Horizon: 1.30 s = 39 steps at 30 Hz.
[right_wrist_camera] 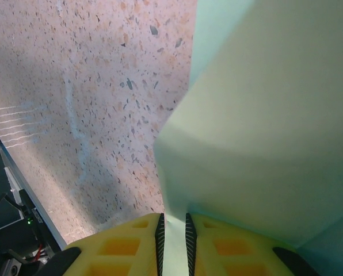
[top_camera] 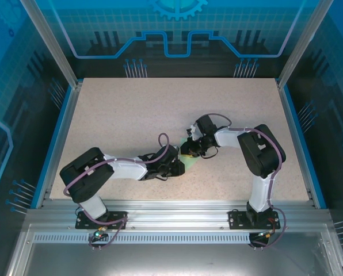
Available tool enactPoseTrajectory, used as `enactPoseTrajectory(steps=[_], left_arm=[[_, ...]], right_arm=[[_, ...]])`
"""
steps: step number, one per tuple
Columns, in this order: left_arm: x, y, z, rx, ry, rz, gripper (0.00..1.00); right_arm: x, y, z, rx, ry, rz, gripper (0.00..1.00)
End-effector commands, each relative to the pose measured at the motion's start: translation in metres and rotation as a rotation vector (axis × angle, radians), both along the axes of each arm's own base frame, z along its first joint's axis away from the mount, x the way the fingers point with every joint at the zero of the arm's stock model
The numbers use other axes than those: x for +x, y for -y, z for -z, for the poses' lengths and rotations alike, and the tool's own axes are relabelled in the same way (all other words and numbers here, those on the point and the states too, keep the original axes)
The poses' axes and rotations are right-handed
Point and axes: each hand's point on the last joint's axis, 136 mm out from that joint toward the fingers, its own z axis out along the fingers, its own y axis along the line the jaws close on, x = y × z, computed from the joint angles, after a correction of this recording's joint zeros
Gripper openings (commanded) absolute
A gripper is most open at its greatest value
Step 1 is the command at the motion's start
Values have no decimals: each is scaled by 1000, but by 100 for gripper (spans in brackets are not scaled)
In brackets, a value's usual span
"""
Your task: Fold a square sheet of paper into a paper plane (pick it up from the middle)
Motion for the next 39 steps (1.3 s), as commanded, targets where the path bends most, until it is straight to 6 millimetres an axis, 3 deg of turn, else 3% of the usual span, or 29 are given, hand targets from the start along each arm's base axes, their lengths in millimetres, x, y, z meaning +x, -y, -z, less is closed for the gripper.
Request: enactPoseTrajectory(steps=[1, 6, 9, 13, 19, 22, 26, 34, 39], left_arm=[[-4, -17, -13, 12, 9, -35, 37], [4, -49, -41, 27, 83, -176, 44], [8, -77, -49, 59, 87, -294, 40], [10, -86, -64, 36, 115, -314, 36], [11, -63, -74, -2, 108, -208, 32], [10, -39, -74, -61, 80, -119, 28], [11, -10, -68, -145, 32, -50, 23], [14, 26, -60, -203, -5, 68, 24], [14, 36, -48, -182, -32, 102, 24]], right_arm=[[-11, 6, 25, -53, -36, -15, 20], [-12, 7, 25, -54, -38, -15, 20], [-12, 6, 24, -53, -37, -17, 20], [-11, 7, 24, -57, -36, -13, 20], [-11, 8, 21, -60, -29, -4, 20], [-10, 9, 21, -68, -29, 0, 20], [-11, 12, 24, -84, -37, 8, 20], [-14, 14, 30, -96, -50, 16, 20], [-15, 15, 33, -99, -57, 17, 20]])
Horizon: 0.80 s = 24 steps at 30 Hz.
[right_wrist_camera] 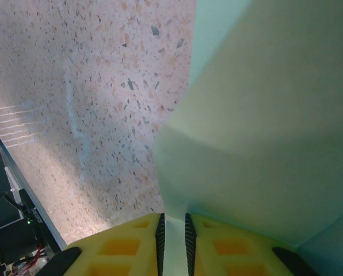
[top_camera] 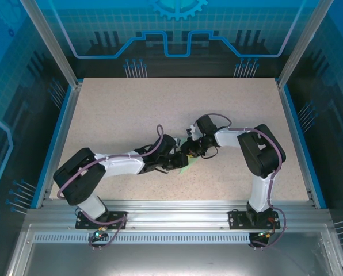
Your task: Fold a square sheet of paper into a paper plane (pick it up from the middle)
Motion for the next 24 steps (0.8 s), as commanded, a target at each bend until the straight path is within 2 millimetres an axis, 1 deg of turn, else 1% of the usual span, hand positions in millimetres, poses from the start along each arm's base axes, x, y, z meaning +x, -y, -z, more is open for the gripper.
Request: enactPoseTrajectory(steps=[1, 4, 12, 17, 24], left_arm=[[-1, 15, -3, -20, 7, 73, 23], [-1, 13, 8, 23, -8, 87, 23], [-5, -3, 38, 127, -45, 67, 22], [-16, -13, 57, 154, -88, 57, 22], [-34, -22, 72, 130, -154, 47, 22]], right_arm=[[-15, 15, 33, -99, -63, 19, 20], [-14, 14, 32, -97, -59, 21, 20], [-14, 16, 33, -100, -61, 24, 20], [-14, 18, 35, -107, -66, 24, 20], [-15, 18, 36, -114, -66, 24, 20]])
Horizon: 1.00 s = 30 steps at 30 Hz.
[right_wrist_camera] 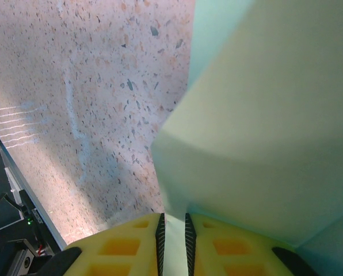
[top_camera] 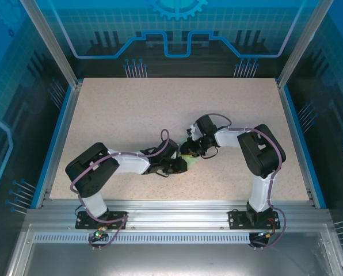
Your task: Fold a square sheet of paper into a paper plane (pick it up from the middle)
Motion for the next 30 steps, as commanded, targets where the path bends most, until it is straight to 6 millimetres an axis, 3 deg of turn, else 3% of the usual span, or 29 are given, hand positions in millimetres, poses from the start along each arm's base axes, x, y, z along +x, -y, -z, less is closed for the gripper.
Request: enactPoseTrajectory(steps=[1, 17, 21, 25, 30], left_arm=[[-27, -16, 26, 46, -109, -1, 22], [-72, -50, 23, 188, -170, 50, 17], [-64, -61, 3, 156, -101, -16, 17], [-45, -59, -23, 83, -39, -57, 18], [-20, -31, -52, -21, 26, -33, 20]], right_arm=[[-15, 19, 37, -115, -69, 22, 20], [-14, 19, 39, -123, -74, 24, 20], [-13, 18, 37, -122, -72, 24, 20], [-12, 17, 36, -121, -71, 23, 20], [-13, 18, 36, -123, -71, 22, 20]])
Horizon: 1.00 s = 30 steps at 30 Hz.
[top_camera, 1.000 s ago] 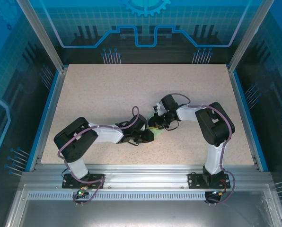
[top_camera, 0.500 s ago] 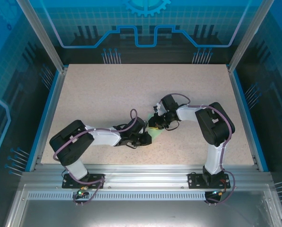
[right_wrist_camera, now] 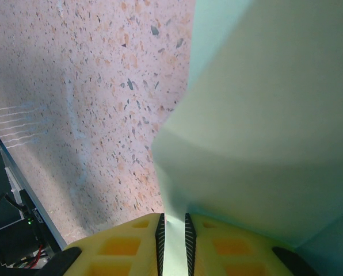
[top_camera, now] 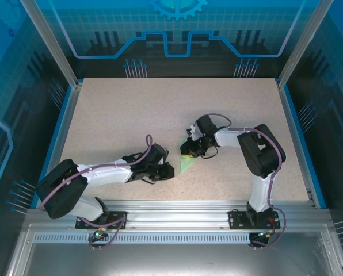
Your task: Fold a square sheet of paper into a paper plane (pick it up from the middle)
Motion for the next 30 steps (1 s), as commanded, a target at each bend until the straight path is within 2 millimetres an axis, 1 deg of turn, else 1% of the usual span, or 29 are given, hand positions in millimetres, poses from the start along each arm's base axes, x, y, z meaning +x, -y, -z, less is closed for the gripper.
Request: enactPoseTrajectory(steps=[1, 4, 7, 9, 13, 16, 18, 23, 25, 28, 30], left_arm=[[22, 27, -26, -90, 56, 21, 20], [35, 47, -33, -141, 76, 42, 21], [47, 60, -34, -154, 96, 49, 22], [53, 62, -27, -135, 97, 45, 23], [59, 60, -8, -72, 86, 34, 22], [59, 52, 12, -11, 68, 20, 23], [56, 44, 26, 39, 47, 9, 22], [42, 25, 54, 134, -9, 1, 20], [34, 16, 64, 171, -35, -10, 19], [24, 2, 74, 209, -59, -31, 16], [19, -6, 79, 235, -74, -39, 15]], right_arm=[[-13, 18, 35, -121, -68, 22, 20], [-13, 18, 36, -122, -68, 22, 20], [-14, 17, 36, -119, -69, 23, 20], [-14, 18, 36, -117, -72, 24, 20], [-14, 17, 36, -117, -72, 22, 20], [-14, 17, 37, -116, -75, 22, 21], [-13, 17, 36, -113, -72, 23, 21], [-12, 15, 34, -105, -68, 25, 21], [-10, 14, 29, -92, -60, 27, 21], [-1, 12, 9, -46, -17, 43, 21], [9, 17, -11, -15, 31, 74, 23]])
